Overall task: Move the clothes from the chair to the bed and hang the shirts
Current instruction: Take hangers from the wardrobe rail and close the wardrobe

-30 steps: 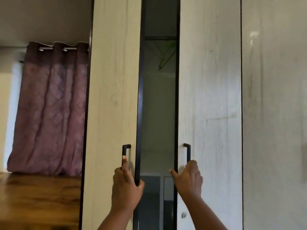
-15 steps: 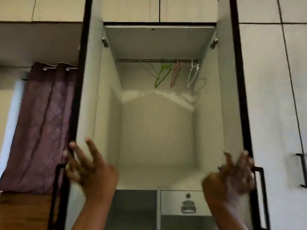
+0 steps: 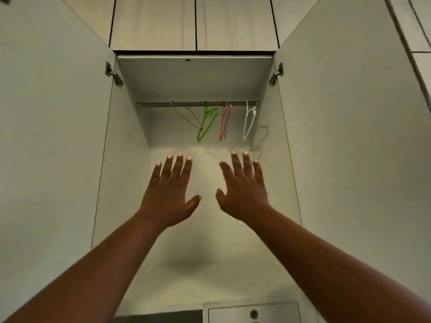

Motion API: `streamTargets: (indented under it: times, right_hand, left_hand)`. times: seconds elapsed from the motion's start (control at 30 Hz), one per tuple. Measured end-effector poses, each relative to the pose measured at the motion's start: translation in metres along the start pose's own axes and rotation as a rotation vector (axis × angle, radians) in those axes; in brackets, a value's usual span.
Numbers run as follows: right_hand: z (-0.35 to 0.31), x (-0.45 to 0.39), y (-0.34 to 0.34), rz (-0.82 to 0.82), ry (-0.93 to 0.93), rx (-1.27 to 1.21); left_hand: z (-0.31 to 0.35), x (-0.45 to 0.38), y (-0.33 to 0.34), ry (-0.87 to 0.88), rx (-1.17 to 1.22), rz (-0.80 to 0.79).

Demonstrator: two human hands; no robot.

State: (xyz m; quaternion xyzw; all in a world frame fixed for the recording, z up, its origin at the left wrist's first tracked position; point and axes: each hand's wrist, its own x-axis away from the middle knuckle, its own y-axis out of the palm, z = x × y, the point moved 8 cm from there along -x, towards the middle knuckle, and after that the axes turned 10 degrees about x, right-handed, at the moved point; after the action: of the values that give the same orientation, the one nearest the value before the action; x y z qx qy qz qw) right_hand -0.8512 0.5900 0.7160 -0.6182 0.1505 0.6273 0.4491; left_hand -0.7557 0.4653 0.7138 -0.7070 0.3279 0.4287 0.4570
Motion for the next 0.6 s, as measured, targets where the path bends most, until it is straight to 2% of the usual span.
streamTargets:
  times: [0.1,0.2,0.33,0.6]
  right_hand:
    - [0.044,-0.009,0.063,-0.086,-0.020,0.197]
    - [0.071,-0.031,0.112,-0.108,-0.036,0.262]
    - [0.090,-0.085,0.149,0.016,-0.104,0.279]
    - [0.124,-0.191,0.200,0.124,-0.166,0.349]
  left_hand:
    - [-0.026,-0.010,0.043,-0.020,-0.069,-0.043]
    - [-0.033,-0.036,0.087,-0.032,-0.069,-0.063]
    - [-0.029,-0.092,0.133,-0.015,-0.081,-0.037]
    - [-0.043,-0.183,0.197,0.024,-0.143,0.060]
